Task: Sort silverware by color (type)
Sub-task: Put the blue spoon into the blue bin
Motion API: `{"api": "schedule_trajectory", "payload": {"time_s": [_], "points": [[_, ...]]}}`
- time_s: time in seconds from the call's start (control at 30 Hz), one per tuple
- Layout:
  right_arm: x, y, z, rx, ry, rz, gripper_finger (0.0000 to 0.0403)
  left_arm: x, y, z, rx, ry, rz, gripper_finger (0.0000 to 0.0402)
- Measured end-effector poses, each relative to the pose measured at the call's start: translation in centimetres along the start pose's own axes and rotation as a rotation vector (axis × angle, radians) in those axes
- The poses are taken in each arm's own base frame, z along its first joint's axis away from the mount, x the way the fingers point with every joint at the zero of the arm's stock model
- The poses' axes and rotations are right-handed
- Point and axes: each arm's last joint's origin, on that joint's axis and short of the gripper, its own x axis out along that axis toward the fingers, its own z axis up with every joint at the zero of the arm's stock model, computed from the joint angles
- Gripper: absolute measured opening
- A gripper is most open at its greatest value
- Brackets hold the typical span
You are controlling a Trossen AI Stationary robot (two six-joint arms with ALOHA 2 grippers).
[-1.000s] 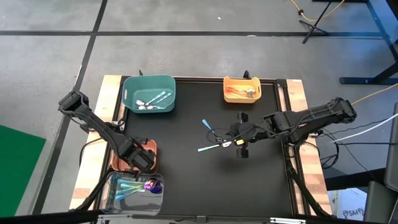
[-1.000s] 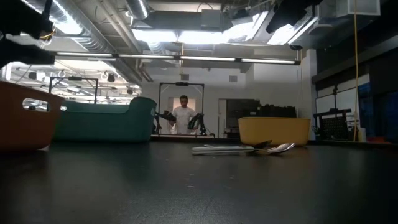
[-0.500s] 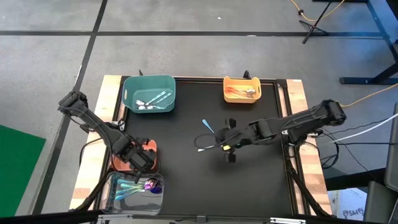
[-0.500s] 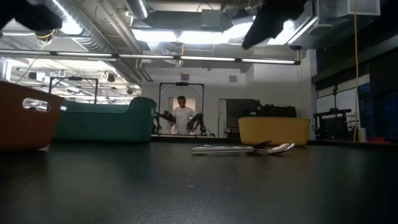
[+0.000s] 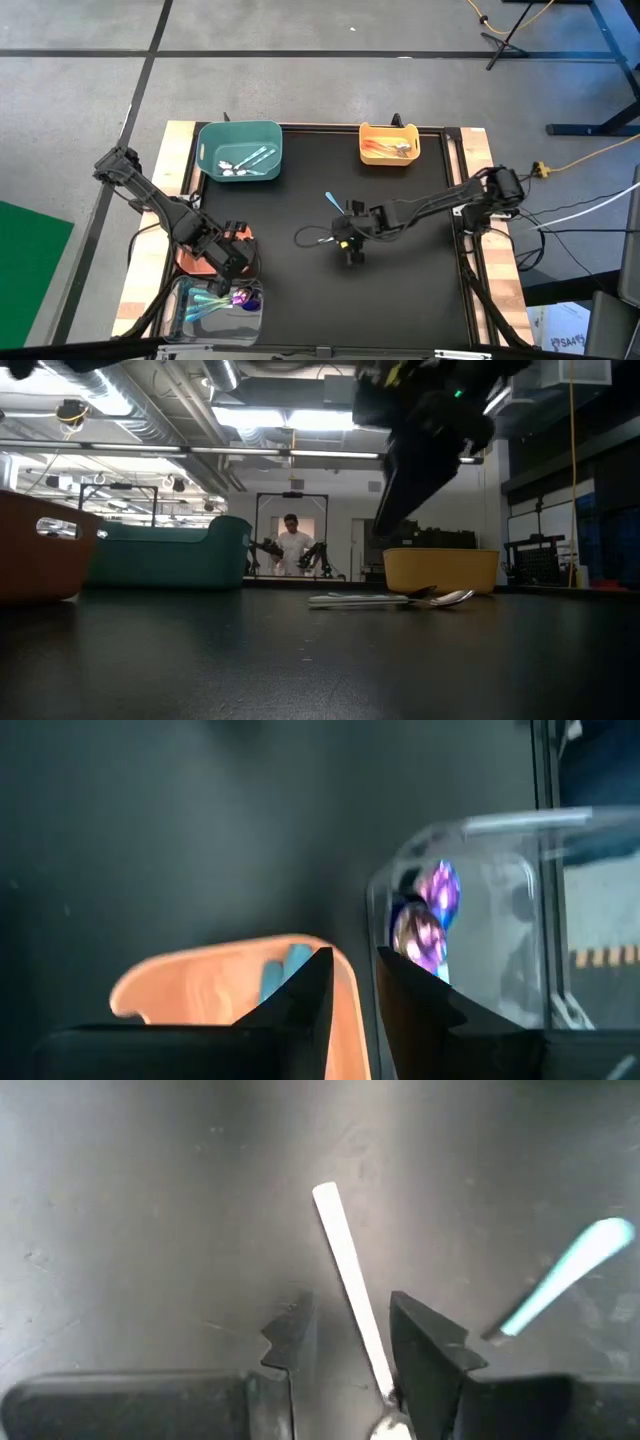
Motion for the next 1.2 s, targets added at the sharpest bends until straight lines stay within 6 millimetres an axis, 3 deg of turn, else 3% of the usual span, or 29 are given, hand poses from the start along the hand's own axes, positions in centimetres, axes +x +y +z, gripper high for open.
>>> {"api": "schedule_trajectory", "payload": {"time_s": [0.27,0.5,0.9,1.2], "points": [[3.5,-2.2,-0.2,0.06,0.072,0.104,0.0115,0.0,-0.3,0.7,-0.006,-0.087,0.002,0.0073],[5.4,-2.2,-0.9,-0.005,0.13,0.122,0.0115,-0.1,-0.3,0.9,-0.009,-0.114,0.014,0.0073],[6.0,-2.3,-1.2,-0.008,0.154,0.091,0.0113,-0.1,-0.3,1.0,-0.011,-0.127,0.009,0.0072],[6.6,-2.2,-1.4,-0.005,0.169,0.09,0.0034,-0.1,-0.4,1.1,-0.011,-0.141,0.004,0.0072]]}}
